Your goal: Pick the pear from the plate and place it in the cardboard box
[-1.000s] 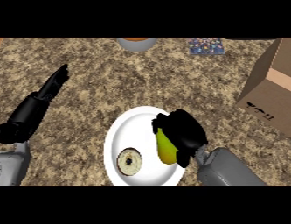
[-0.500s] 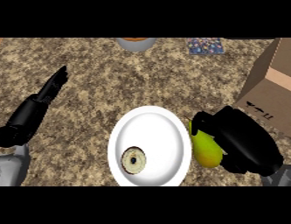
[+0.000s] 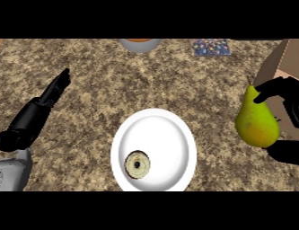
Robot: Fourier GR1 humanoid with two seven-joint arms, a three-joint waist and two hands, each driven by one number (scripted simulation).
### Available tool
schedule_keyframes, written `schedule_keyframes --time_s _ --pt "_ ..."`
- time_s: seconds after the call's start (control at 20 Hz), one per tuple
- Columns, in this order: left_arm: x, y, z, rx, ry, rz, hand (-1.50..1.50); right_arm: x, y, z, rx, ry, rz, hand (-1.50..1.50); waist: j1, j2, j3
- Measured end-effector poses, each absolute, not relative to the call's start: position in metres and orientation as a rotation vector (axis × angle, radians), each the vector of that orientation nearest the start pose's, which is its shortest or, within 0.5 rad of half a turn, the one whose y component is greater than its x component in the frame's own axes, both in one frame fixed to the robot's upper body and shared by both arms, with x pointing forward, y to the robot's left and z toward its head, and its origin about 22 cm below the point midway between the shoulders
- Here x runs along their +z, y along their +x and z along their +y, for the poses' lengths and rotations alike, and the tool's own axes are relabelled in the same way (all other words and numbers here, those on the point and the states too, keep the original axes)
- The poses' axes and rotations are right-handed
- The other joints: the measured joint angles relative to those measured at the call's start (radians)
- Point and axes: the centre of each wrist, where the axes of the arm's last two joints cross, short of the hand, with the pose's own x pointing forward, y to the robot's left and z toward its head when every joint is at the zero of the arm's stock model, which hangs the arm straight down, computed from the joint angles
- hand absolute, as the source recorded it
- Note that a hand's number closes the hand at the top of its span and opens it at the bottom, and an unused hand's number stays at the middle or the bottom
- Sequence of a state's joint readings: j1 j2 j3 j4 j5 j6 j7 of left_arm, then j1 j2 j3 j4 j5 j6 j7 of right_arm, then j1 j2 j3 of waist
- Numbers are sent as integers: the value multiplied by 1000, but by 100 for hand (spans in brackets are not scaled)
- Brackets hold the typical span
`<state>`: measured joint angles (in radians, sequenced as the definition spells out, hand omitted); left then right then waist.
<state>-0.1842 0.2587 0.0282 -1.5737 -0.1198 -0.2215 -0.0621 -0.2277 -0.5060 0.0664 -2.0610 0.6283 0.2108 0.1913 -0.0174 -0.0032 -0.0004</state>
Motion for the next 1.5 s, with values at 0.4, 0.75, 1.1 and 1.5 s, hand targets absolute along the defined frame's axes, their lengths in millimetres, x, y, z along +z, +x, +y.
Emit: schedule_keyframes --time_s 0.4,0.75,1.1,1.5 --pt "70 290 269 -530 100 -1747 0 228 272 -317 740 -1012 -1722 150 17 4 0" --pt "66 294 265 -528 89 -1756 0 231 306 -386 799 -1108 -1561 150 28 9 1" --pt "65 291 263 -541 83 -1762 0 212 325 -436 959 -1005 -1293 150 40 11 1" --pt "65 294 259 -553 74 -1767 0 192 333 -484 1100 -866 -1081 -150 49 14 2"
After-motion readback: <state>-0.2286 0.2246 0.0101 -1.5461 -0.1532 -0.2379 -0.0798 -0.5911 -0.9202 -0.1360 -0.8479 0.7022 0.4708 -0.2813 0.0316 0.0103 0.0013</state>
